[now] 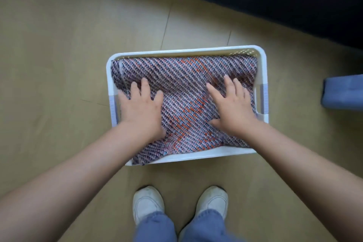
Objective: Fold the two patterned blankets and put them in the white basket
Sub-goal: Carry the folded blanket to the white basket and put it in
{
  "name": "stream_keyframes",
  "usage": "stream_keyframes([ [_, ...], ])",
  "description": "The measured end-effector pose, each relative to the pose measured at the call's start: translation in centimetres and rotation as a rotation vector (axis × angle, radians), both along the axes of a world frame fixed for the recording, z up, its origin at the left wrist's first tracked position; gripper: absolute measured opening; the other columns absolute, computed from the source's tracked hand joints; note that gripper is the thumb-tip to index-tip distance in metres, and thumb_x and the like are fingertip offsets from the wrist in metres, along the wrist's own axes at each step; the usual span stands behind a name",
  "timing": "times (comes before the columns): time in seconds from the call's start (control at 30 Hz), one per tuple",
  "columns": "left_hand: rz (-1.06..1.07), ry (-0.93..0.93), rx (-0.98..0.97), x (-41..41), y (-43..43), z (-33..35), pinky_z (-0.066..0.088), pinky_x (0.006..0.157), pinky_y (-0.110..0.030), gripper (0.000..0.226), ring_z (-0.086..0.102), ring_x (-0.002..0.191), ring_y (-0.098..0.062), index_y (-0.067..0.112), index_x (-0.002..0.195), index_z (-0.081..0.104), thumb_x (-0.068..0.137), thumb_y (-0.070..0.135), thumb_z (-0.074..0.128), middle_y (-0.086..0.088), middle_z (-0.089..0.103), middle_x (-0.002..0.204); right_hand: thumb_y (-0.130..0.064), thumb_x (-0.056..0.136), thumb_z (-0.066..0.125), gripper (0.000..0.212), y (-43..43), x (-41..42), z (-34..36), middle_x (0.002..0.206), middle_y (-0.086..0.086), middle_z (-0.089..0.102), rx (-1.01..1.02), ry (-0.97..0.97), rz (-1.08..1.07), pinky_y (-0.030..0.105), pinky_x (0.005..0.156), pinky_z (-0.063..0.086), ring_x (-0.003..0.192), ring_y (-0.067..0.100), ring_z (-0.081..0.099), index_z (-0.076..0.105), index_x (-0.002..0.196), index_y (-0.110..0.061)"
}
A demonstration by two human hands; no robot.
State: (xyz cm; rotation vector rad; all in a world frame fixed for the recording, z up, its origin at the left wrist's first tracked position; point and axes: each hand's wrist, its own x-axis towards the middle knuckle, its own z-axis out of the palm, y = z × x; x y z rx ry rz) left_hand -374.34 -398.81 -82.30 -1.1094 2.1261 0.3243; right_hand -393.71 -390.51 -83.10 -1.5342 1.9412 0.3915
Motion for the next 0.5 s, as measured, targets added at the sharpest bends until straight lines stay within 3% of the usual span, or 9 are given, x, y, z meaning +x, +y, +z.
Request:
stream_keyframes([
  [0.07,-0.094,0.218,-0.076,-0.5,-0.8,0.7,0.003,0.111,-0.061,0.134,-0.009,0.143,-0.034,0.03,0.143,-0.016,0.047,0.078,0.066,-0.012,-0.016,0.154,-0.061,0.053,0.077,0.135,-0.6,1.1,0.9,0.155,0.009,-0.02,-0.122,-0.045,0.056,0.053,0.111,-0.007,0.142,0.031,-0.018,-0.026,0.138,-0.042],
  [0.13,-0.165,0.306,0.038,-1.1,-1.8,0.0,-0.007,0.11,-0.059,0.144,-0.025,0.14,-0.034,0.03,0.14,-0.029,0.043,0.08,0.066,-0.012,-0.031,0.151,-0.068,0.043,0.076,0.148,-1.5,1.8,0.2,0.152,0.01,-0.029,-0.069,-0.024,0.179,0.058,0.109,-0.01,0.14,0.032,-0.026,-0.043,0.127,-0.039],
  [0.27,-0.167,0.147,0.145,-1.3,-2.1,-4.4,-0.015,0.107,-0.059,0.152,-0.037,0.133,-0.035,0.032,0.131,-0.041,0.034,0.085,0.064,-0.016,-0.044,0.142,-0.068,0.045,0.076,0.149,-2.3,1.9,-3.8,0.143,0.01,-0.045,0.119,0.102,0.255,0.071,0.104,-0.005,0.135,0.037,-0.033,-0.048,0.121,-0.035],
  [0.37,-0.151,0.092,0.131,-1.7,-1.4,-8.0,-0.022,0.101,-0.061,0.153,-0.053,0.116,-0.034,0.032,0.119,-0.051,0.031,0.087,0.061,-0.016,-0.06,0.124,-0.066,0.046,0.078,0.153,-2.0,2.1,-7.3,0.125,0.007,-0.06,0.145,0.09,0.197,0.077,0.098,-0.003,0.133,0.035,-0.038,-0.057,0.111,-0.036],
  [0.5,-0.122,0.067,0.104,-2.9,-1.2,-10.6,-0.036,0.084,-0.059,0.155,-0.064,0.099,-0.033,0.03,0.103,-0.062,0.029,0.088,0.06,-0.016,-0.07,0.107,-0.065,0.044,0.079,0.156,-2.3,2.1,-10.0,0.103,0.004,-0.072,0.156,0.113,0.148,0.08,0.09,-0.012,0.102,0.03,-0.061,-0.062,0.102,-0.036],
])
